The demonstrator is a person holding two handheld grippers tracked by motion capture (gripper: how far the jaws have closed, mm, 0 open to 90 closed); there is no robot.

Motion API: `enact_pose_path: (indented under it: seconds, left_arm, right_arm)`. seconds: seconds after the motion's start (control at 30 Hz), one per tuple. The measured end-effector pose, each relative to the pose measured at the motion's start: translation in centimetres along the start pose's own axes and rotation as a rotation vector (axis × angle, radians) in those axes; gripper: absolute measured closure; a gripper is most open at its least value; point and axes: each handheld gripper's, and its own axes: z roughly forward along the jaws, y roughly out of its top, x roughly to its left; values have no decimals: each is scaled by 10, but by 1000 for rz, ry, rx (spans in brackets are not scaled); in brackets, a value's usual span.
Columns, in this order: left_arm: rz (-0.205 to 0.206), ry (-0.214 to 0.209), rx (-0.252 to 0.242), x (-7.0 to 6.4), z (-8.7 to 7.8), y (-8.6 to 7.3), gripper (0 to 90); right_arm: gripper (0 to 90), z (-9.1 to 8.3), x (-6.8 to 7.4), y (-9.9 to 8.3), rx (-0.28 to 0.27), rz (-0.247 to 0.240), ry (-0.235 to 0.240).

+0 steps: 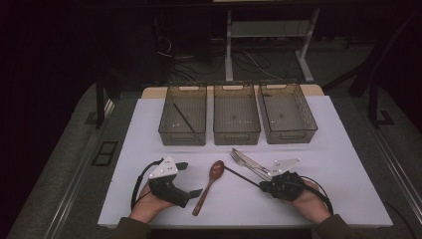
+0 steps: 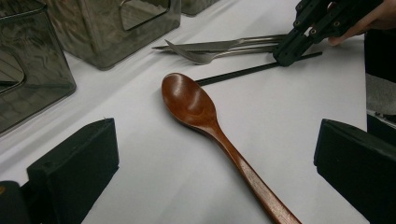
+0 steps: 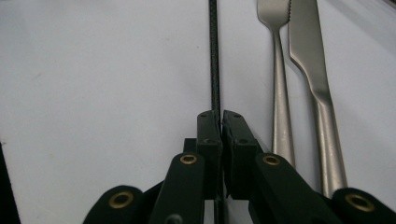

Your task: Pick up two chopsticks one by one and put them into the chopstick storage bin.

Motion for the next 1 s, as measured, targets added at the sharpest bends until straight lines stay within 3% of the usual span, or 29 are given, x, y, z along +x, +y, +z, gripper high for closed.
enact_pose_path:
  seconds: [0.23, 0.47, 1.0]
  left_arm:
    - [0, 2, 0, 0, 0, 0, 0]
    - [-1, 2, 0, 0, 0, 0, 0]
    - [-1, 5, 0, 0, -1, 0, 0]
  right_arm:
    - [852, -3, -4, 0, 5, 21, 5]
    - [853, -14, -11, -1, -41, 51, 18]
    - [854, -36, -18, 1, -136, 72, 24]
